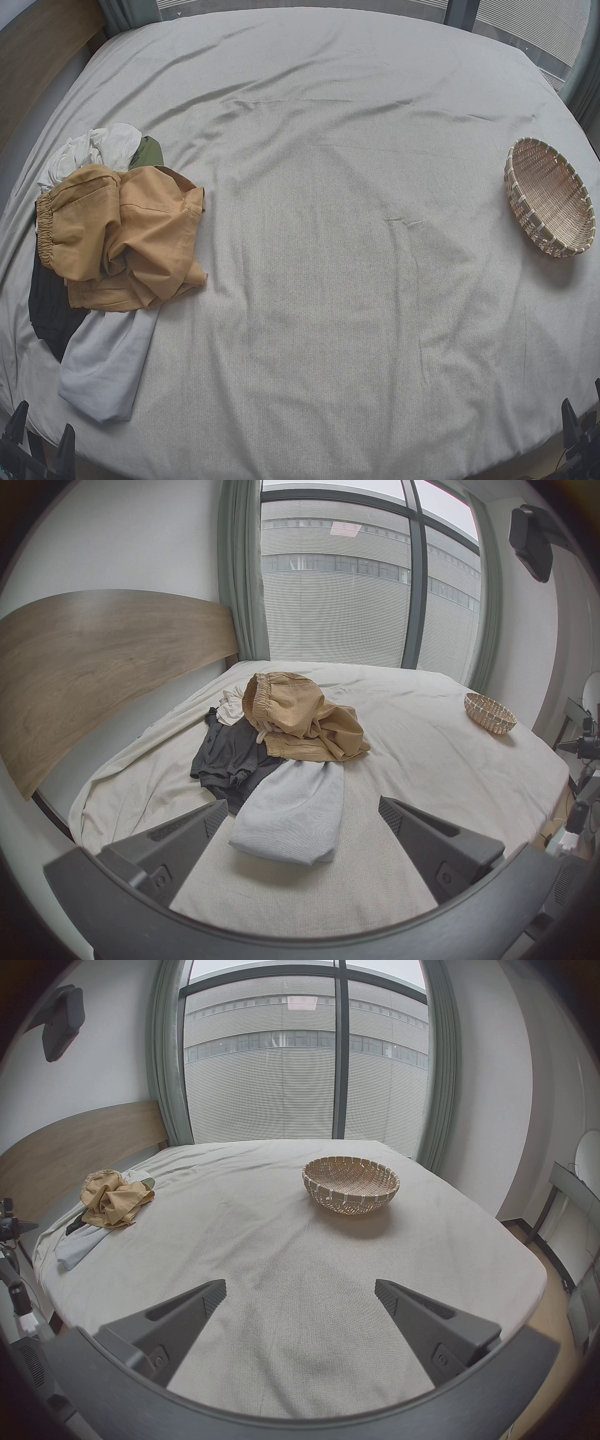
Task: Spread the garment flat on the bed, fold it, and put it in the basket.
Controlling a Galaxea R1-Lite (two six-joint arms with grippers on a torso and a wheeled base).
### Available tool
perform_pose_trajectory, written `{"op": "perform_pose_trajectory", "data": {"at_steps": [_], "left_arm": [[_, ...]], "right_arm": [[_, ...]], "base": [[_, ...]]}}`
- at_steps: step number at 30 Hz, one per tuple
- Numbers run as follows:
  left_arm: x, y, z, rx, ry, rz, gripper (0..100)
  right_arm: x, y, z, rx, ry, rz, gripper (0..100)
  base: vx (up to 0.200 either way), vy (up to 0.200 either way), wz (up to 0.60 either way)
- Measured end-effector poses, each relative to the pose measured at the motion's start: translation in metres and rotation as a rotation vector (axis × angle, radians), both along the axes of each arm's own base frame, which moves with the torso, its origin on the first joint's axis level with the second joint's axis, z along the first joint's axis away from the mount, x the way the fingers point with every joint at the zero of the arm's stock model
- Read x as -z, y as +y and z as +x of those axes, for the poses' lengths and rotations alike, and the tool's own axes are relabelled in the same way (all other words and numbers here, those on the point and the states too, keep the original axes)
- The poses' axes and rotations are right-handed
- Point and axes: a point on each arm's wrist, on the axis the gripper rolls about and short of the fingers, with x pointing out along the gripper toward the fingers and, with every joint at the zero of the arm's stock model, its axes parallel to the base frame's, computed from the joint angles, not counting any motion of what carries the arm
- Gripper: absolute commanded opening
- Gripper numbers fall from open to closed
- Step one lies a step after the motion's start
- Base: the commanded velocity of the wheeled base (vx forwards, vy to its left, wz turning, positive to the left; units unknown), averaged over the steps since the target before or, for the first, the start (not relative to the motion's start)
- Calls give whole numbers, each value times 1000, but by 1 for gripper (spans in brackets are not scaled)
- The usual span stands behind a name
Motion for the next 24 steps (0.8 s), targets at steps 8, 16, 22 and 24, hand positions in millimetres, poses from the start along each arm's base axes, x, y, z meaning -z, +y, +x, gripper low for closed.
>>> {"op": "perform_pose_trajectory", "data": {"at_steps": [8,16,22,24], "left_arm": [[0,0,0,-3,0,-1,100],[0,0,0,-4,0,1,100],[0,0,0,-3,0,1,100],[0,0,0,-3,0,1,100]], "right_arm": [[0,0,0,1,0,2,100],[0,0,0,2,0,2,100],[0,0,0,2,0,1,100],[0,0,0,3,0,1,100]], "base": [[0,0,0],[0,0,0],[0,0,0],[0,0,0]]}}
